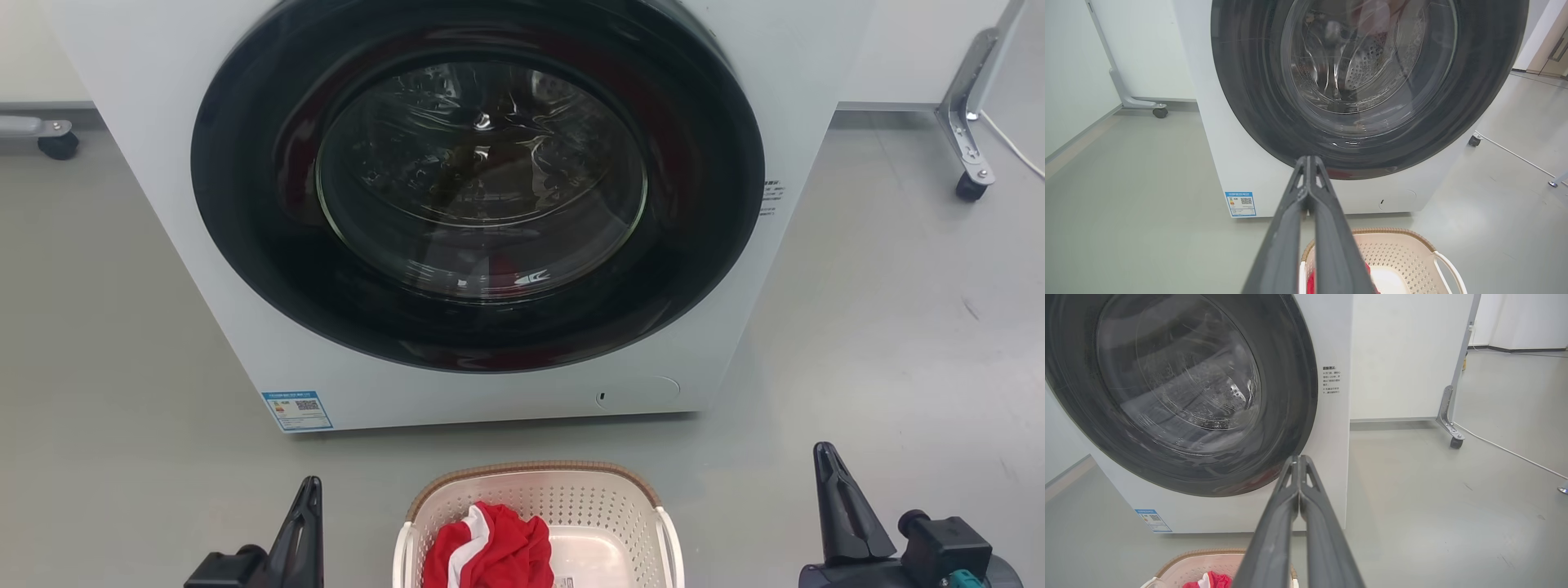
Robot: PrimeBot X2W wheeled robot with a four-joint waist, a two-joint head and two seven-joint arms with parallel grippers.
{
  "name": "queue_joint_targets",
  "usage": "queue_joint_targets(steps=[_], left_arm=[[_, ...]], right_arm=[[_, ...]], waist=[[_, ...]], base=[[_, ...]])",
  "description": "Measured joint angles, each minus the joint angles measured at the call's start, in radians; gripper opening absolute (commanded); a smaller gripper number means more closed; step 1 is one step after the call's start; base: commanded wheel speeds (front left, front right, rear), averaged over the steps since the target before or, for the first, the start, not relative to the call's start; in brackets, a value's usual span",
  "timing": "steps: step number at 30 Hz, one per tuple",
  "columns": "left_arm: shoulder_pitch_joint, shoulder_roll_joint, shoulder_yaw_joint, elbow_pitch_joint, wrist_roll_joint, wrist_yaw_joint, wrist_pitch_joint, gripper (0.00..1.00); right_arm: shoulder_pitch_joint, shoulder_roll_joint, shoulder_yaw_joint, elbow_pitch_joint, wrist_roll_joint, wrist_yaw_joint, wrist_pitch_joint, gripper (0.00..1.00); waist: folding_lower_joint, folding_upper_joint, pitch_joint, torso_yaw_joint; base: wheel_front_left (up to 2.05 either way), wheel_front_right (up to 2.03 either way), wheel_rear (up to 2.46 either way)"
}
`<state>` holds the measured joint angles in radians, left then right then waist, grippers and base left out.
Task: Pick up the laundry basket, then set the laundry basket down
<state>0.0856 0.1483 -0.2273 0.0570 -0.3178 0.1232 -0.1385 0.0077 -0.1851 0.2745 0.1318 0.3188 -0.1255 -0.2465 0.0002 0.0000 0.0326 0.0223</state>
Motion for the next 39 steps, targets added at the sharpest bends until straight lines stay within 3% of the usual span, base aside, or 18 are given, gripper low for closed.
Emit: queue_joint_targets(steps=[39], left_arm=[[-0.043,-0.038,0.123,0.085,-0.480,-0.089,0.102,0.00]], right_arm=[[-0.024,0.052,-0.156,0.060,0.476,0.089,0.142,0.00]], waist=[[0.0000,0.0000,-0.012,-0.009]], base=[[0.00,0.00,0.00]])
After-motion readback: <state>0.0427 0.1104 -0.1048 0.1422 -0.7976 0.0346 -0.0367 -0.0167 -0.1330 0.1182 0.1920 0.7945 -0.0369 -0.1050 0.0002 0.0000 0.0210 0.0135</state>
